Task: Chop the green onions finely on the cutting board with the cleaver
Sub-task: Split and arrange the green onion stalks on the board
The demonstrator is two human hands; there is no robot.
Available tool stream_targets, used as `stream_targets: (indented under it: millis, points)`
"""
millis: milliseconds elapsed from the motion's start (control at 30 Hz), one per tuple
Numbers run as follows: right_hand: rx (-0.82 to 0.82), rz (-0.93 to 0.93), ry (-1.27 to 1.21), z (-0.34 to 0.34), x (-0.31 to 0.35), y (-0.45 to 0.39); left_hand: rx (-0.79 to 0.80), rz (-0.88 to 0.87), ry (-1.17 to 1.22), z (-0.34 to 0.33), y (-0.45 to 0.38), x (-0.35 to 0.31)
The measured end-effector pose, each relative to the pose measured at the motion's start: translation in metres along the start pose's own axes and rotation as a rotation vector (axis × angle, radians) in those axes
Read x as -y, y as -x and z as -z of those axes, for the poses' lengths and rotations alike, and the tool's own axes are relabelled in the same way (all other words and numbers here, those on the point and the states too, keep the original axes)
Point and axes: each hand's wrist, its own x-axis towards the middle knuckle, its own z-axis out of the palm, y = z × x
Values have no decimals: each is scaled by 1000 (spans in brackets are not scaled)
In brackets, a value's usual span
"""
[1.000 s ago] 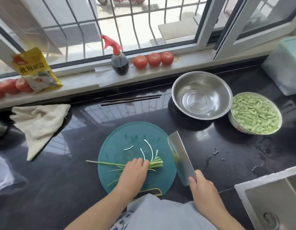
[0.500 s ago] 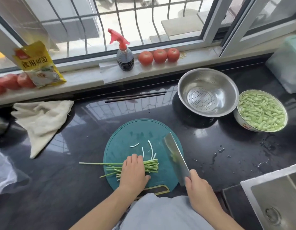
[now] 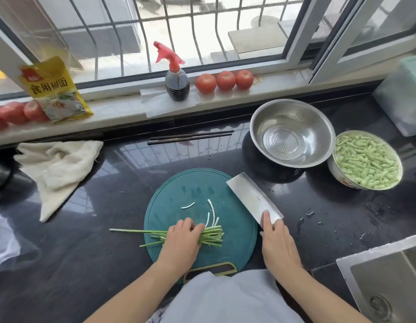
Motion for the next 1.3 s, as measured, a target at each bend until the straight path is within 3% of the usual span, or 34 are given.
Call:
stream_targets:
  millis: [333,367,433,533,633,800,1033,1300]
  points:
    - [-65,188,242,8,-4,-24,-37,-111,-14,-6,7,5]
    - [-96,244,222,15,6,-32,-41,-120,-19,-6,8,6]
    - [-84,541,139,22,34,-50,-48,-140,-33,-6,9,8]
    - [97,1013,175,16,76,-77,-43,-169,-58,-5,11,10]
    - [139,1141,269,18,91,-101,-37,-189,-66,-4,13,13]
    - [65,1342,346,25,80,-114,-40,-165,-37,-10,16,16]
    - [-14,1271,302,56,45,-125,-52,-120,0,-11,17,14]
    - [171,1130,340,41,59,-105,-70,-133,-31,-13,15,14]
